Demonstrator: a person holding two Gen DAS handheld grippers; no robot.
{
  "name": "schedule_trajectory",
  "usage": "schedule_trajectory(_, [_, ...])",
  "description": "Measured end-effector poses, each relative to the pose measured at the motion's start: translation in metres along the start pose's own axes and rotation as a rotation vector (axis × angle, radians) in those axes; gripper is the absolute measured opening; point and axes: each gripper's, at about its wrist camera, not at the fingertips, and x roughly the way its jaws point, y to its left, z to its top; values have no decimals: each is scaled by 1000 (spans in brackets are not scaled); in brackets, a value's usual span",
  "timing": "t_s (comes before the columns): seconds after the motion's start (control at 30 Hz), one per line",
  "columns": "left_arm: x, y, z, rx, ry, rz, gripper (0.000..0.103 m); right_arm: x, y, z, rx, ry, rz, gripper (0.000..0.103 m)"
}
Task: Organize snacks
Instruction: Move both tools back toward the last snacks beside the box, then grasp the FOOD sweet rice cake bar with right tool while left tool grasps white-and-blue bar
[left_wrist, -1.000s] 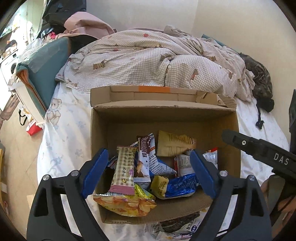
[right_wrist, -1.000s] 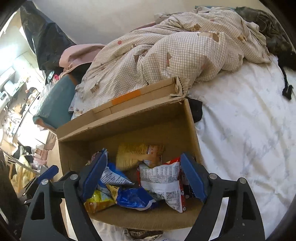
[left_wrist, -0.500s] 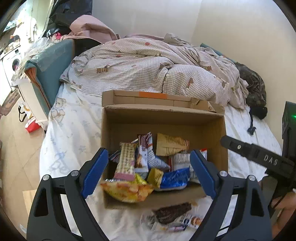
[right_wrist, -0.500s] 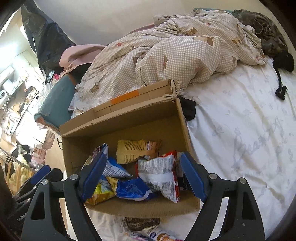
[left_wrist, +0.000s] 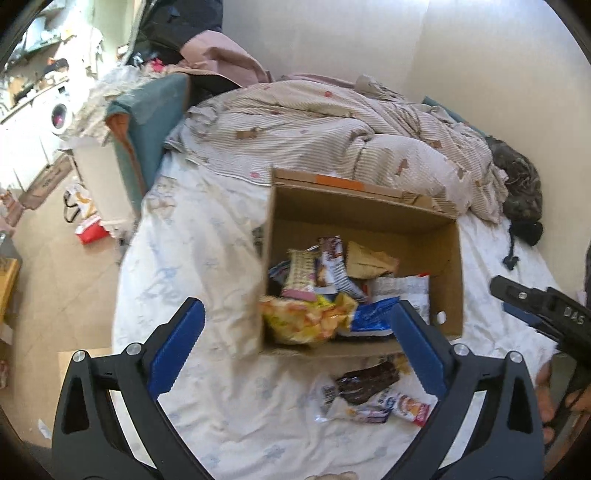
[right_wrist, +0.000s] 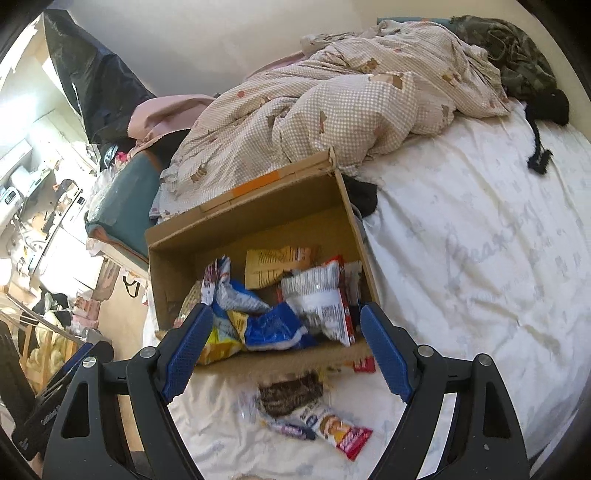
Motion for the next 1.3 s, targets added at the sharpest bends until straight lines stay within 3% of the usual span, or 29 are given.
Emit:
schedule_trajectory(0.4, [-10, -1, -34, 32, 65, 37, 100, -15, -27, -36, 90, 39, -29, 85])
schedule_trajectory(0.53, [-2, -1, -41, 36, 121, 44, 100, -14, -35, -47, 126, 59, -44, 85])
schedule_trajectory(0.8, [8, 21, -48, -67, 214, 63, 100, 8, -35, -58, 113, 135, -86, 85])
schedule_trajectory(0.97, [14, 26, -50, -93, 251, 57, 100, 46, -32, -72, 47, 267, -171, 85])
schedule_trajectory(1.03, [17, 26, -51, -97, 265, 51, 100, 70, -28, -82, -28, 344, -236, 85])
schedule_trajectory(1.17, [23, 26, -52, -110, 292, 35, 100, 107, -26, -95, -150, 418, -321, 84])
schedule_trajectory(1.3, [28, 25, -52, -112, 313, 37, 100, 130, -26, -108, -174, 517, -283, 72])
